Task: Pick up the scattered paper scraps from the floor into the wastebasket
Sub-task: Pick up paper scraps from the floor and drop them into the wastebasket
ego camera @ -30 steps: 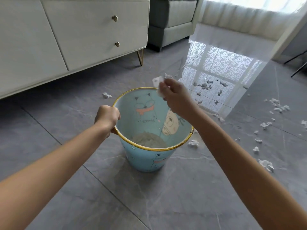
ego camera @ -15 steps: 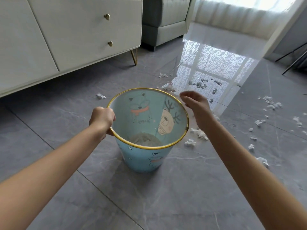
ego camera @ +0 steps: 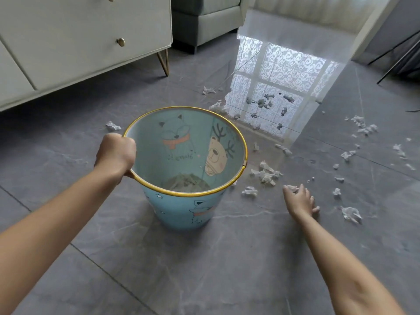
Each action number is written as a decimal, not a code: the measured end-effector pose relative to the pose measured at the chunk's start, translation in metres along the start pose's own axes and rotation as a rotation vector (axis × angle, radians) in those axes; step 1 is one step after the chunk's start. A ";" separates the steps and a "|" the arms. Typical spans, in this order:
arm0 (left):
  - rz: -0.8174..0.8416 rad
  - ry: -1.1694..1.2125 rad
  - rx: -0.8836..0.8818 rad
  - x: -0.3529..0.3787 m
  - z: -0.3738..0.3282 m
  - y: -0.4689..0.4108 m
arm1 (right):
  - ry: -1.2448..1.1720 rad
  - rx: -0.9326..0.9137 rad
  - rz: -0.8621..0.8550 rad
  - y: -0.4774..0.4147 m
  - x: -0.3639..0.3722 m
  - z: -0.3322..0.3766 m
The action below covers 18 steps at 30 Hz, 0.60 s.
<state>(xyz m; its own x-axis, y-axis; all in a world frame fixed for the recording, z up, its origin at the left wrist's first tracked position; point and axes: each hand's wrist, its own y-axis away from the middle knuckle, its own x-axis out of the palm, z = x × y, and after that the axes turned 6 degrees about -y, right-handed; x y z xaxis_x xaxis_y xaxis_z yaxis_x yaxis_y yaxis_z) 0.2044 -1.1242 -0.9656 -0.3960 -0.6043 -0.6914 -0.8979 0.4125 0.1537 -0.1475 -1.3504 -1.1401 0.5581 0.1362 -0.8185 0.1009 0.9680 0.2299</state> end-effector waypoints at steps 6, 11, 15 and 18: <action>-0.022 -0.056 0.027 0.001 -0.004 -0.001 | 0.091 -0.243 0.091 -0.007 0.029 0.033; -0.029 -0.101 0.033 -0.001 -0.005 0.003 | 0.227 -0.586 0.226 0.019 0.070 0.073; -0.026 -0.094 0.044 -0.001 -0.006 0.005 | 0.386 -0.769 0.259 0.042 0.091 0.090; -0.026 -0.063 0.030 -0.001 -0.003 0.003 | 0.085 -0.802 0.171 0.047 0.096 0.084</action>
<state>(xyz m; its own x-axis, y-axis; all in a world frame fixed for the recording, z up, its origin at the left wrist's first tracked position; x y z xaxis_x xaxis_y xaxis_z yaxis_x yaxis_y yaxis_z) 0.2021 -1.1243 -0.9621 -0.3589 -0.5711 -0.7383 -0.9012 0.4178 0.1150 -0.0195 -1.3096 -1.1638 0.4446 0.2799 -0.8509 -0.6166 0.7846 -0.0641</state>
